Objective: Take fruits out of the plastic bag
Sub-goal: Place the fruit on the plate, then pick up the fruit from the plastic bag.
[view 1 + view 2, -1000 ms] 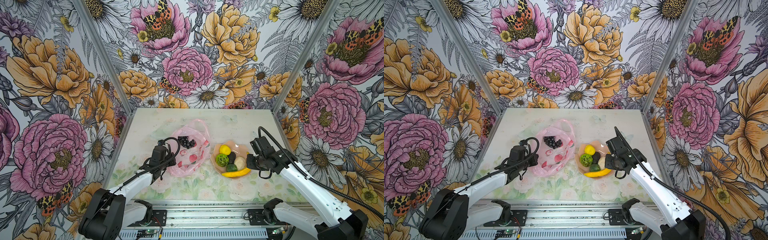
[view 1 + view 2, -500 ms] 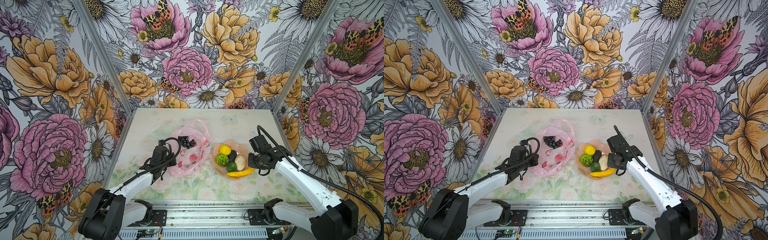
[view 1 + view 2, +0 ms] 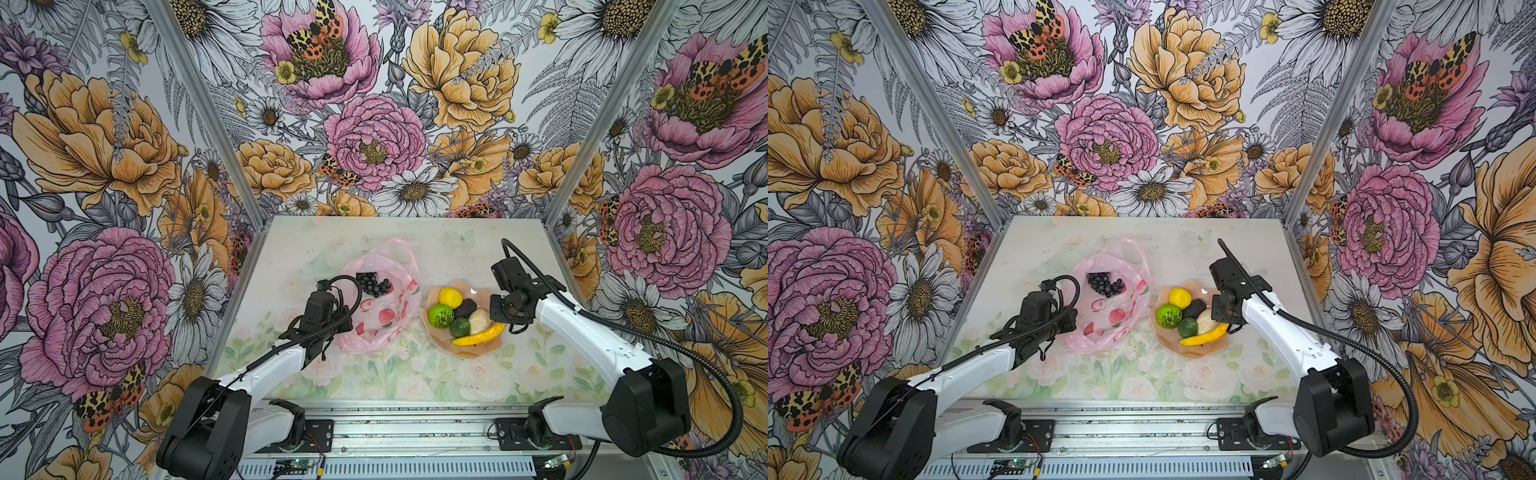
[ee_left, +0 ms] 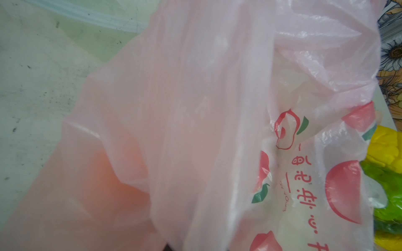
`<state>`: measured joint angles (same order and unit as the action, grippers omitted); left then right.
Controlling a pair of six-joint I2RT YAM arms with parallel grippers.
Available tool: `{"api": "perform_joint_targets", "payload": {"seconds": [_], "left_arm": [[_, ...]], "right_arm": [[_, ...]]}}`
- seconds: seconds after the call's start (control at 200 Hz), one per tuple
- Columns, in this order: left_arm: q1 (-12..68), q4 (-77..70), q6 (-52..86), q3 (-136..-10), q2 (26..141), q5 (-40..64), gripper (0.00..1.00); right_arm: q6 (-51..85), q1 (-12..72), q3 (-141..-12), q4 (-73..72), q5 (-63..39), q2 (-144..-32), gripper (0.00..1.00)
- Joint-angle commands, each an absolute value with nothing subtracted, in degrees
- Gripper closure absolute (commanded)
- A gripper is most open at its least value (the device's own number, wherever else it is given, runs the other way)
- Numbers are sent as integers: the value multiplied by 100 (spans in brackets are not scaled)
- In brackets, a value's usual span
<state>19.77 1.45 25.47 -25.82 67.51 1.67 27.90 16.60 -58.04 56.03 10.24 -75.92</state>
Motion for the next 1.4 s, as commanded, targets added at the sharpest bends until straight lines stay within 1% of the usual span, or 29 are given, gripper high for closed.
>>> {"api": "perform_joint_targets", "payload": {"seconds": [0.0,0.17,0.33,0.46,0.525,0.686,0.791,0.911,1.056,1.176,1.256,1.391], "left_arm": [[2039,53,2448,-2703,6644,41,90],[2040,49,2444,-2705,6635,41,90],[2087,35,2438,-2681,6616,-13,91],[2158,35,2410,-2705,6649,-47,92],[2186,59,2415,-2724,6670,-34,93],[2261,433,2488,-2855,6491,-57,93],[2267,581,2665,-2830,6254,-18,94],[2292,595,2904,-2730,6096,68,95],[2352,733,3180,-2635,5960,-15,96],[2399,986,3307,-2603,5674,-120,96],[2399,1215,3365,-2593,5401,-197,98],[2402,1556,3433,-2525,4947,-227,98]], "right_arm": [[2691,1590,-5788,5345,992,-7645,62],[2630,1513,-5748,5270,971,-7681,54],[2598,1480,-5783,5224,940,-7655,53],[2677,1552,-5869,5232,870,-7415,51],[2803,1791,-5996,5219,907,-7242,48],[3177,2953,-6557,4931,1155,-7255,43],[3232,3688,-6911,4454,1336,-7650,39],[3170,4212,-7257,3760,1176,-8351,36],[3138,4512,-7724,3011,678,-9237,36],[2973,4866,-8258,2747,558,-9983,31],[3009,4887,-8448,2463,395,-10398,26],[3016,4906,-8782,2169,368,-11061,23]]}}
